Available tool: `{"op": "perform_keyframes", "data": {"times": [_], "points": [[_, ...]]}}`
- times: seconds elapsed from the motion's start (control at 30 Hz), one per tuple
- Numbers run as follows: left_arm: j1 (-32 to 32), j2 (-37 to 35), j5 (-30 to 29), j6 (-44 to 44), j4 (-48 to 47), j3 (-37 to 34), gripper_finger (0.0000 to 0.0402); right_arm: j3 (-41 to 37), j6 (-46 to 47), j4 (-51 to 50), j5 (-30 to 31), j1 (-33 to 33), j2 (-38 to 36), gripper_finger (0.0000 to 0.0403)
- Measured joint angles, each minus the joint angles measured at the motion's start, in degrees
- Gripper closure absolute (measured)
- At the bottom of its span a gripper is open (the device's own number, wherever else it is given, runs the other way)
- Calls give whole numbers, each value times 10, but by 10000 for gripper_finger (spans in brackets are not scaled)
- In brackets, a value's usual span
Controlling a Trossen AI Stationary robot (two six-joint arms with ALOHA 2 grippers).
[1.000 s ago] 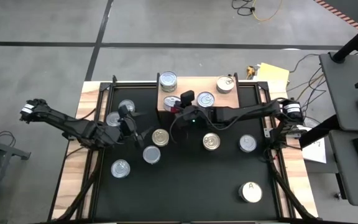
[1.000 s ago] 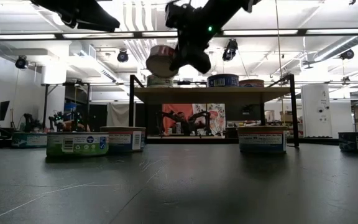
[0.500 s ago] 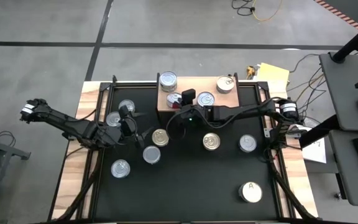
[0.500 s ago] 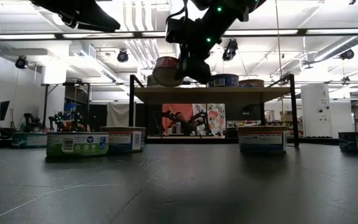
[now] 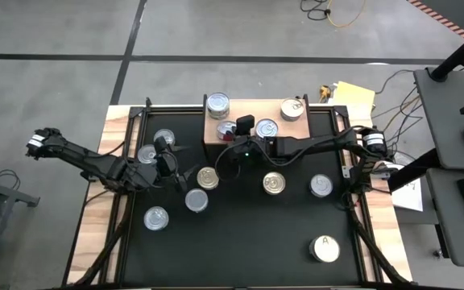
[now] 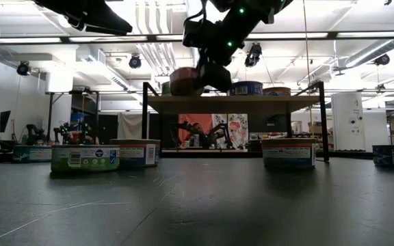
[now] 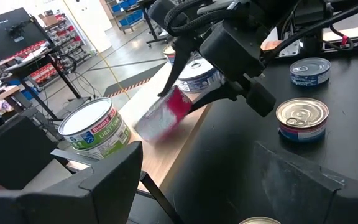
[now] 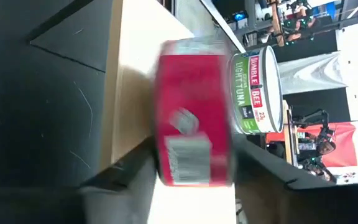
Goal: Stack canned seafood by type on shelf
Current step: Put the red tuna can on the shelf
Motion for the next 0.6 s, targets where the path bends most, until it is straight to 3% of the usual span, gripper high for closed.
{"op": "perform_keyframes", "data": {"times": [0.23, 0.6], "points": [[0, 0, 0, -1, 0, 0, 112, 0, 4, 0, 0, 0, 0, 129], [0, 0, 0, -3, 0, 0, 112, 2, 56, -6, 0, 0, -1, 83]]}}
